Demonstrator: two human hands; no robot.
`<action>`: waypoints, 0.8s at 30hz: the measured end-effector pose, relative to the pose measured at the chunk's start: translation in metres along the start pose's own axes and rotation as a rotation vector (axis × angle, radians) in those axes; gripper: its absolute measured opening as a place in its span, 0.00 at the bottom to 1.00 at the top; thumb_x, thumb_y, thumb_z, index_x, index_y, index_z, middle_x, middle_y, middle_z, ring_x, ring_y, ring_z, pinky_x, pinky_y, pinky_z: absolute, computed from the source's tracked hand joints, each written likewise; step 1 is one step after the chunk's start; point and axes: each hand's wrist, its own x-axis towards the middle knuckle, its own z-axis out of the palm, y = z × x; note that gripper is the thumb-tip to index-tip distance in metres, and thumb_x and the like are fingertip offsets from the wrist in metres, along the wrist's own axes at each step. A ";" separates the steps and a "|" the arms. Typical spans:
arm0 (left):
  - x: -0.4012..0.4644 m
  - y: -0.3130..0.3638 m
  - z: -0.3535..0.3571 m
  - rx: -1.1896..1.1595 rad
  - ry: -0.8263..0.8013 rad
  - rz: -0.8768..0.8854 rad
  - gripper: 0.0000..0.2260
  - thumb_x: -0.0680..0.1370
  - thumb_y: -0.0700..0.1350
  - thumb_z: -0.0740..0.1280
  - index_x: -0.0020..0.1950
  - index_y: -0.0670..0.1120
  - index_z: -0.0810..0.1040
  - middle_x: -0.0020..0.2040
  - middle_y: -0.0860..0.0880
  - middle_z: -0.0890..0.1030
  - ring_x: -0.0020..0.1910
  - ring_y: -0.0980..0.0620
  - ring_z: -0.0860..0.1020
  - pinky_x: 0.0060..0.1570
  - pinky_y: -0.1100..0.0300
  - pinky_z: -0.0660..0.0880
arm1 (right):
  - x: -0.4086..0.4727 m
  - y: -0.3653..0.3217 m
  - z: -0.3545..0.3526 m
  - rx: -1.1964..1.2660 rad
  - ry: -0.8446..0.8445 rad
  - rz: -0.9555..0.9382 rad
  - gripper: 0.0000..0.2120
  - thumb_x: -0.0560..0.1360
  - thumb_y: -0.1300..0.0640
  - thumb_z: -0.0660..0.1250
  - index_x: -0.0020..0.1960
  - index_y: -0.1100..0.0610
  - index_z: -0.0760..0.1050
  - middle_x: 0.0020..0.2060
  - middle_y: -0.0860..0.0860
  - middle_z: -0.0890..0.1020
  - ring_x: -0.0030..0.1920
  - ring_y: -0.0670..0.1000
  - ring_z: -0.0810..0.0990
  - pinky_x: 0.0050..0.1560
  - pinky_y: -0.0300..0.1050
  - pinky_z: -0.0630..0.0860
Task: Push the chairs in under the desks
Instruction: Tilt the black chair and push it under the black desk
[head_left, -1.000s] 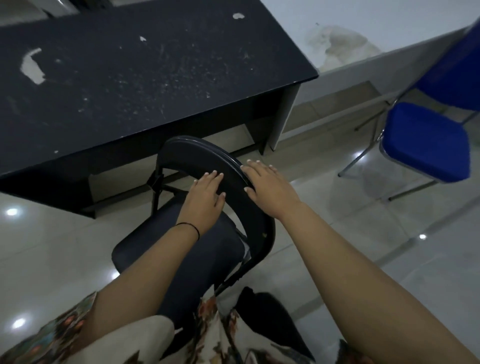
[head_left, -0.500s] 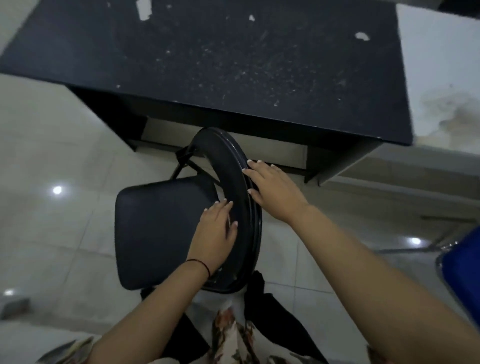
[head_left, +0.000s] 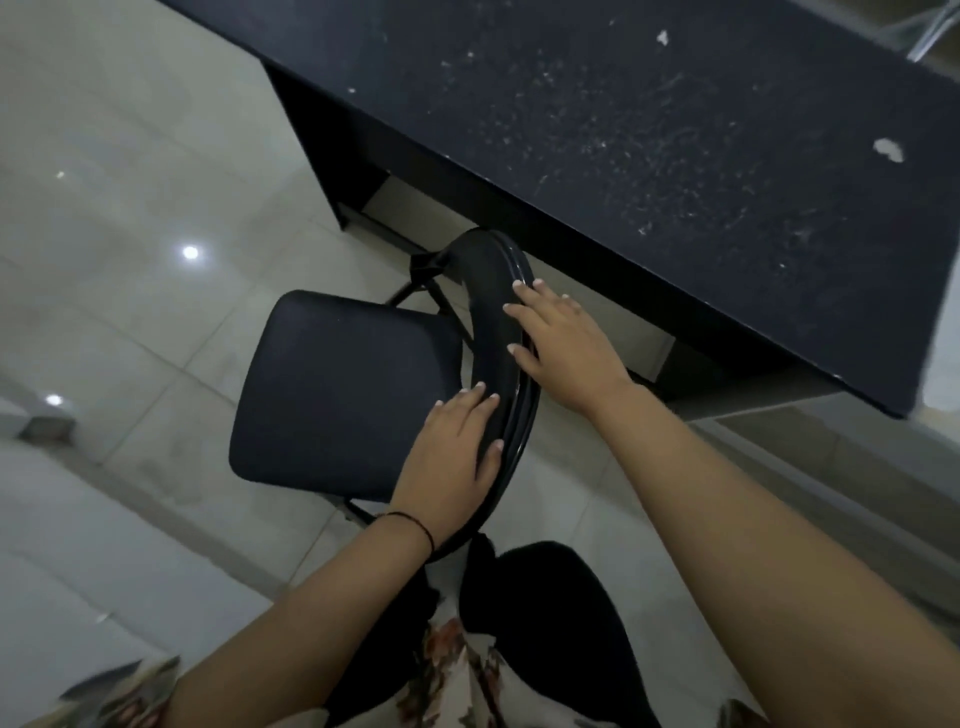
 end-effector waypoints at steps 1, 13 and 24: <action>0.001 0.000 0.001 0.007 0.005 -0.010 0.23 0.78 0.52 0.55 0.69 0.42 0.69 0.70 0.45 0.69 0.68 0.50 0.67 0.71 0.54 0.56 | 0.002 0.003 -0.001 -0.007 -0.007 -0.019 0.23 0.80 0.51 0.60 0.73 0.56 0.64 0.76 0.53 0.59 0.76 0.53 0.53 0.75 0.51 0.52; 0.012 0.056 0.041 0.023 0.324 -0.597 0.21 0.79 0.49 0.51 0.67 0.42 0.71 0.67 0.44 0.72 0.66 0.47 0.71 0.69 0.50 0.61 | 0.063 0.035 -0.010 -0.091 -0.165 -0.572 0.20 0.79 0.52 0.60 0.69 0.56 0.69 0.73 0.54 0.66 0.75 0.54 0.58 0.75 0.53 0.49; 0.018 0.094 0.078 0.273 0.481 -0.923 0.21 0.79 0.53 0.52 0.64 0.44 0.75 0.65 0.47 0.75 0.70 0.47 0.65 0.70 0.45 0.54 | 0.089 0.050 -0.006 -0.175 -0.183 -0.814 0.24 0.78 0.45 0.52 0.67 0.56 0.73 0.68 0.54 0.73 0.72 0.55 0.65 0.74 0.52 0.55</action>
